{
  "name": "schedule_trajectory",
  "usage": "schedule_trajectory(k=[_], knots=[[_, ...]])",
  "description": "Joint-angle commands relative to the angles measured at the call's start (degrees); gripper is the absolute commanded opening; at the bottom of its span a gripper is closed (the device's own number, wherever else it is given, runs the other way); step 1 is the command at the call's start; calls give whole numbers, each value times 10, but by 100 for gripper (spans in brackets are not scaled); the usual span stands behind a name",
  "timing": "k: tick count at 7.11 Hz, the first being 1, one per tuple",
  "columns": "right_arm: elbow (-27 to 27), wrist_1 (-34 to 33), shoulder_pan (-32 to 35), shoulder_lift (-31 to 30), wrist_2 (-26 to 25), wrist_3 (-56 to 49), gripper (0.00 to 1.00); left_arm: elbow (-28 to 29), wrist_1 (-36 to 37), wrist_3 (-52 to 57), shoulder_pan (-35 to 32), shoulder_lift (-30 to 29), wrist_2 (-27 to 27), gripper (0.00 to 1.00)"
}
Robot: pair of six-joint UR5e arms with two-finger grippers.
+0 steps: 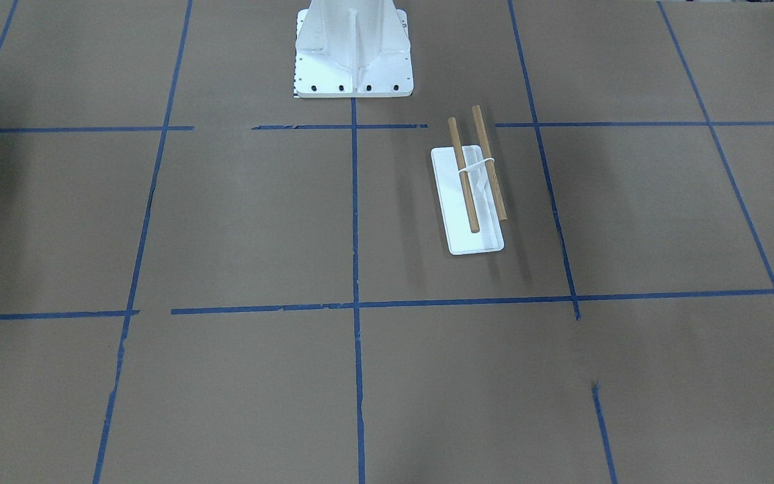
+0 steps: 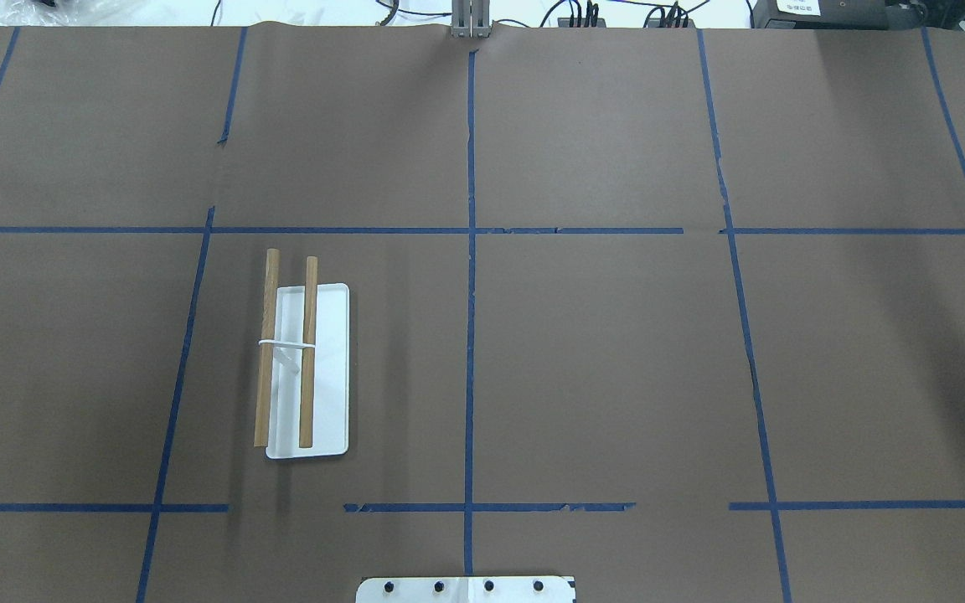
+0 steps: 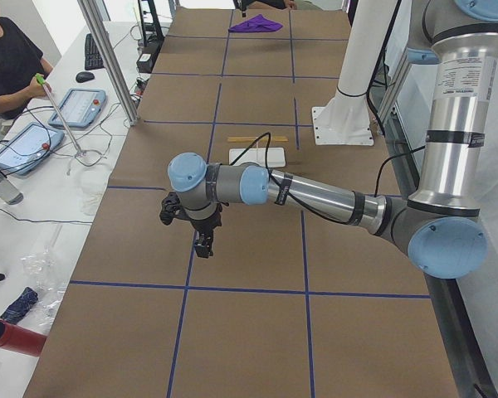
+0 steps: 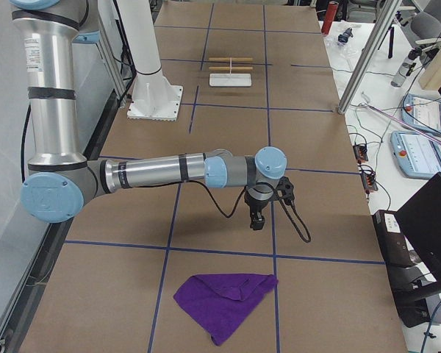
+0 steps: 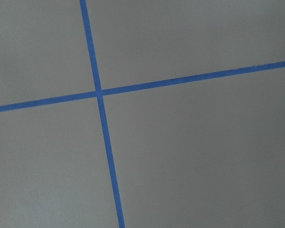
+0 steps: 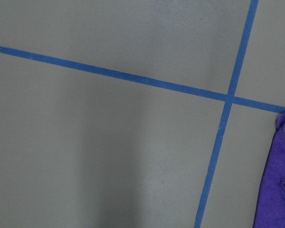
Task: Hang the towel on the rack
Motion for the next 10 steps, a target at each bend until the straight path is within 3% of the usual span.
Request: schedule_trajectory(k=[1, 6, 8, 10], knots=[[4, 1, 1, -1, 5, 0, 100, -5, -15, 56, -27, 6, -1, 100], [11, 1, 1, -10, 4, -1, 100, -33, -16, 55, -20, -2, -8, 100], [-7, 0, 21, -26, 0, -15, 100, -28, -20, 57, -20, 0, -45, 100], [-55, 24, 40, -28, -10, -32, 100, -36, -21, 56, -21, 0, -47, 100]])
